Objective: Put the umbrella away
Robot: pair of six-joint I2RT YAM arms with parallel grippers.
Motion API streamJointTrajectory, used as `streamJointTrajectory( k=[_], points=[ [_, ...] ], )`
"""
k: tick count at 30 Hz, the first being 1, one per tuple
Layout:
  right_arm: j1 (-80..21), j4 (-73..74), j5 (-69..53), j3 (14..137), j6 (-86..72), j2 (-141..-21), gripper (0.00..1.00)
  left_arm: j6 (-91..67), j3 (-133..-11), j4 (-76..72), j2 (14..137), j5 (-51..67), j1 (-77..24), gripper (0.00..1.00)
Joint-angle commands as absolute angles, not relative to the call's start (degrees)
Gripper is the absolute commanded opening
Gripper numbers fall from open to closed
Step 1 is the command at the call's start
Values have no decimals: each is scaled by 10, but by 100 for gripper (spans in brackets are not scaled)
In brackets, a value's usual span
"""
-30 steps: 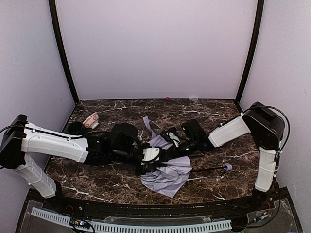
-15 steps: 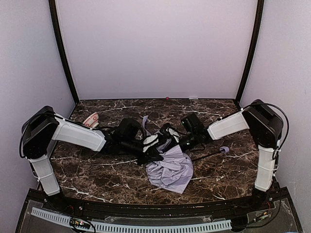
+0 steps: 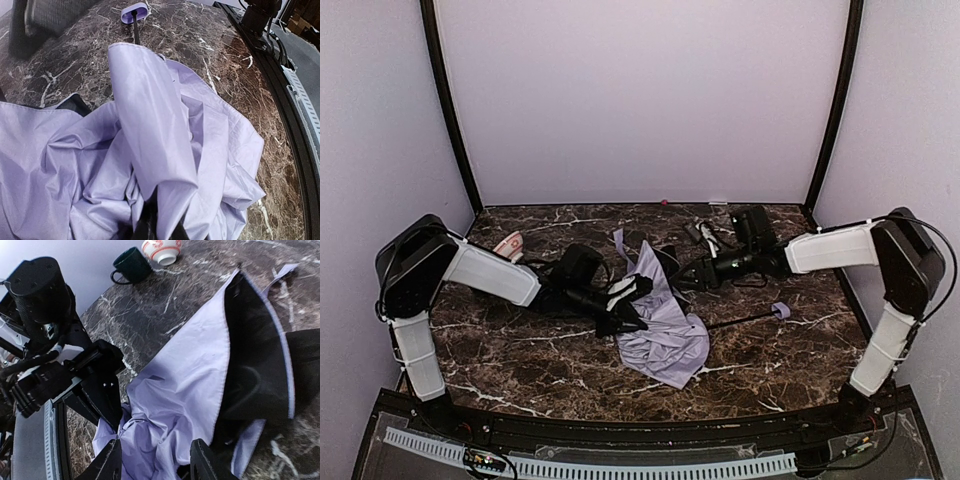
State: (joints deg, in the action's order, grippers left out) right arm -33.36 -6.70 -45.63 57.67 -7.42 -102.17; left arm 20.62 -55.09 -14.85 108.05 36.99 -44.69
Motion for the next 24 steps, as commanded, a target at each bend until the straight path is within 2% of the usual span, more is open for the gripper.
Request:
streamJointTrajectory(
  k=[1, 4, 10, 13, 16, 18, 22, 24],
  points=[
    [-321, -54, -377, 537, -55, -923, 49, 198, -539, -53, 1116, 380, -428, 0],
    [-333, -42, -326, 492, -15, -844, 50, 183, -549, -53, 1126, 405, -418, 0],
    [-494, -52, -134, 382, 188, -726, 57, 185, -556, -43, 1129, 418, -416, 0],
    [-472, -26, -105, 398, 109, -728, 60, 185, -557, -40, 1126, 415, -415, 0],
    [-406, -20, -207, 401, -7, -749, 59, 182, -559, -40, 1124, 410, -415, 1],
    [-397, -18, -215, 387, -44, -764, 59, 180, -560, -43, 1122, 397, -415, 9],
    [-397, -99, -256, 331, -118, -783, 59, 156, -553, -75, 1098, 350, -415, 38],
    [-397, -142, -289, 313, -147, -798, 57, 140, -538, -113, 1071, 329, -415, 45]
  ],
)
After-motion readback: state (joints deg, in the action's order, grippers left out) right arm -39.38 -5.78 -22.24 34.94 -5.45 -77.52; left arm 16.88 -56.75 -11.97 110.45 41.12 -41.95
